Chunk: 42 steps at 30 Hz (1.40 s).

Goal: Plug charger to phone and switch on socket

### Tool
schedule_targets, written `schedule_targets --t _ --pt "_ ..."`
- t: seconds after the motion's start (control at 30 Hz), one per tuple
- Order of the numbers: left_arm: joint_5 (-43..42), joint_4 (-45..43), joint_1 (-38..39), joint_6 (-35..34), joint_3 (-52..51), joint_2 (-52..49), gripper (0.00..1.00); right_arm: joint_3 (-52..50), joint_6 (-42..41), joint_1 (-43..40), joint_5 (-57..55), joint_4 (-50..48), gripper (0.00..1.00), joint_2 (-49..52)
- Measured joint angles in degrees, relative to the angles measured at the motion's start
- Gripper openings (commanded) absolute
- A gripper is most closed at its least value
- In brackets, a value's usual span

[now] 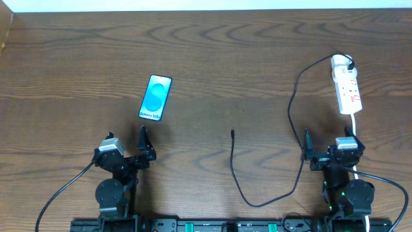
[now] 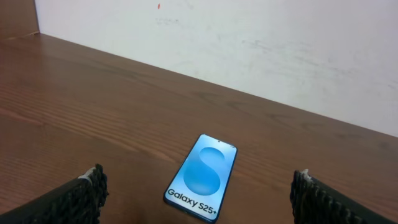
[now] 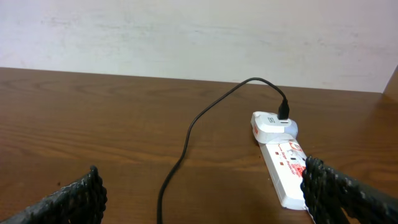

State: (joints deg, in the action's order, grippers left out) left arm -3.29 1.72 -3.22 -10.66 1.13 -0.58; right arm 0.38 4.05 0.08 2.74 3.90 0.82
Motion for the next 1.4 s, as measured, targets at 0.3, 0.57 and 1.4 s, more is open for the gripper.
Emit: schedule_targets --t 0.3,0.57,1.4 --pt "0.00 -0.07 0.00 0.00 0.00 -0.02 0.95 0.00 0.00 0.00 0.00 0.00 0.99 0.00" --pt "0.02 -0.02 0.00 0.00 -0.02 -0.02 0.95 0.00 0.00 0.00 0.00 0.00 0.99 0.00" --pt "-4.22 1.86 0.00 9.51 9.31 -4.92 0.95 0.00 0.00 0.00 -0.02 -0.02 0.99 -0.09"
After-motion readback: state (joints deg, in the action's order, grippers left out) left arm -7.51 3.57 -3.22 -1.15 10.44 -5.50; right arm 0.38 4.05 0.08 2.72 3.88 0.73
